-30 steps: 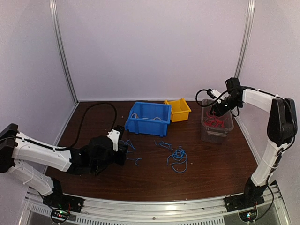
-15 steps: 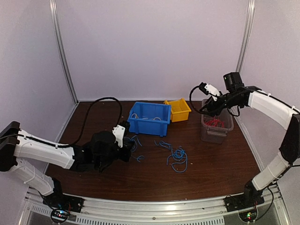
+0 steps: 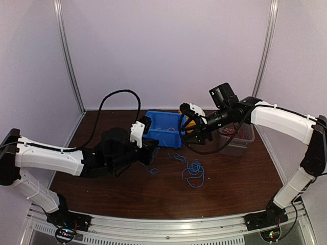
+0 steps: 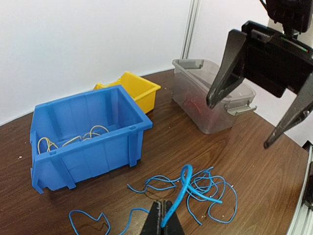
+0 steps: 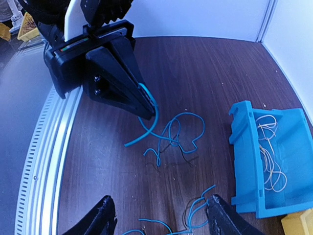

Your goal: Untangle the cables

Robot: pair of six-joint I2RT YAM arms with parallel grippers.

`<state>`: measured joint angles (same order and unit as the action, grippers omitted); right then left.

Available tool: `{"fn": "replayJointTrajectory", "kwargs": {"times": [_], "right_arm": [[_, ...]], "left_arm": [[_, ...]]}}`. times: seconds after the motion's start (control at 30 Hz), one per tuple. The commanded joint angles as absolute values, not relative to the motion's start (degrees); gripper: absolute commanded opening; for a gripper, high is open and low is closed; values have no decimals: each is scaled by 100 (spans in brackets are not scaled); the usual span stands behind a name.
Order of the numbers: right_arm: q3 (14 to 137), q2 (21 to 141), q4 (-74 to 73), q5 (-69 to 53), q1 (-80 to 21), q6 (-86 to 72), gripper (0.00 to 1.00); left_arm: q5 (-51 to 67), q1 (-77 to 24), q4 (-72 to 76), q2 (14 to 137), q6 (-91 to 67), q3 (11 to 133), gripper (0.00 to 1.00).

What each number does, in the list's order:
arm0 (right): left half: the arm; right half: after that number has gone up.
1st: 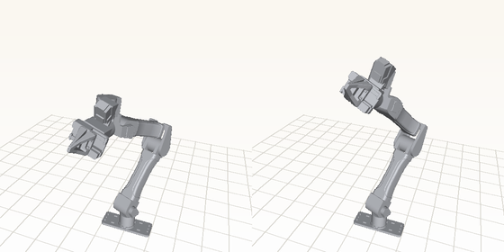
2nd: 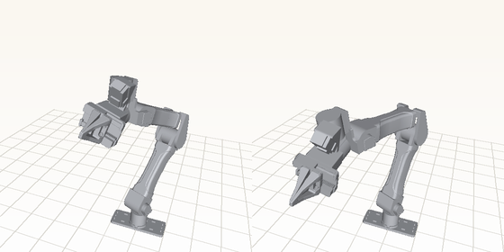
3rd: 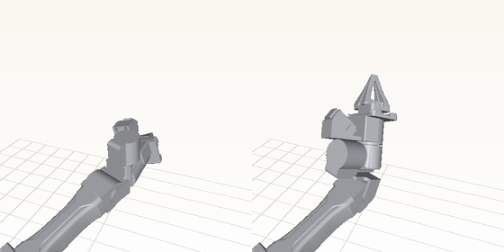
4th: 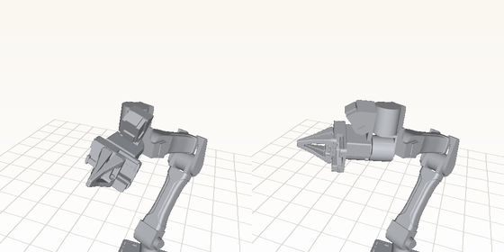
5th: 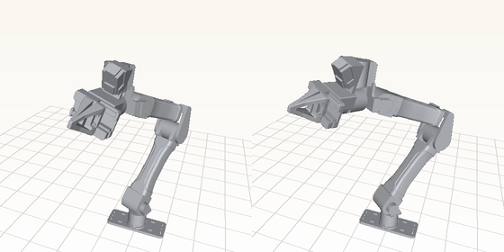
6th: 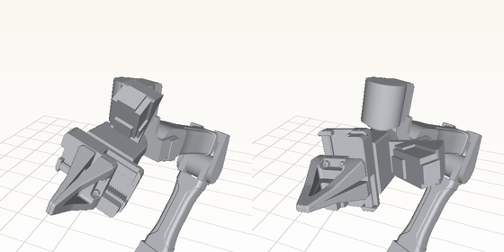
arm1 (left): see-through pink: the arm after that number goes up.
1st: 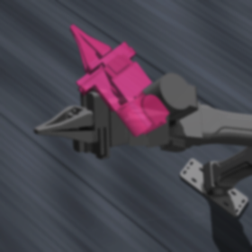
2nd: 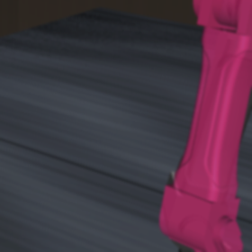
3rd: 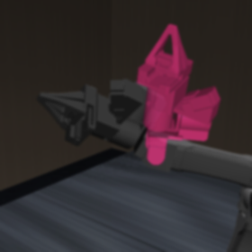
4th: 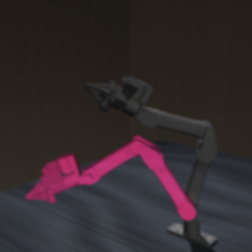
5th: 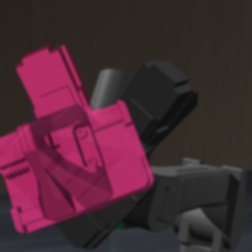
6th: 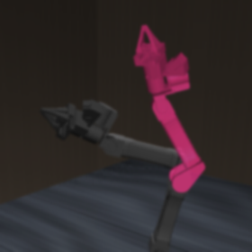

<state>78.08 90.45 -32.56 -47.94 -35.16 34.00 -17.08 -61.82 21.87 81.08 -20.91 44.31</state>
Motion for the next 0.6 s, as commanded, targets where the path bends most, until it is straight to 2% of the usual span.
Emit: {"fn": "replayJointTrajectory", "kwargs": {"times": [0.0,0.3,0.57], "right_arm": [[7785,9264,-2437,-5380,-3618,2912,66],[7466,9761,-730,-5847,-3757,1990,69],[7521,10040,1079,-6080,-3833,428,68]], "left_arm": [[-1669,-6204,2849,8002,-2032,4670,0],[-1887,-6205,2596,7804,-2153,5560,0],[-1803,-6204,2825,7543,-2572,5438,0]]}}
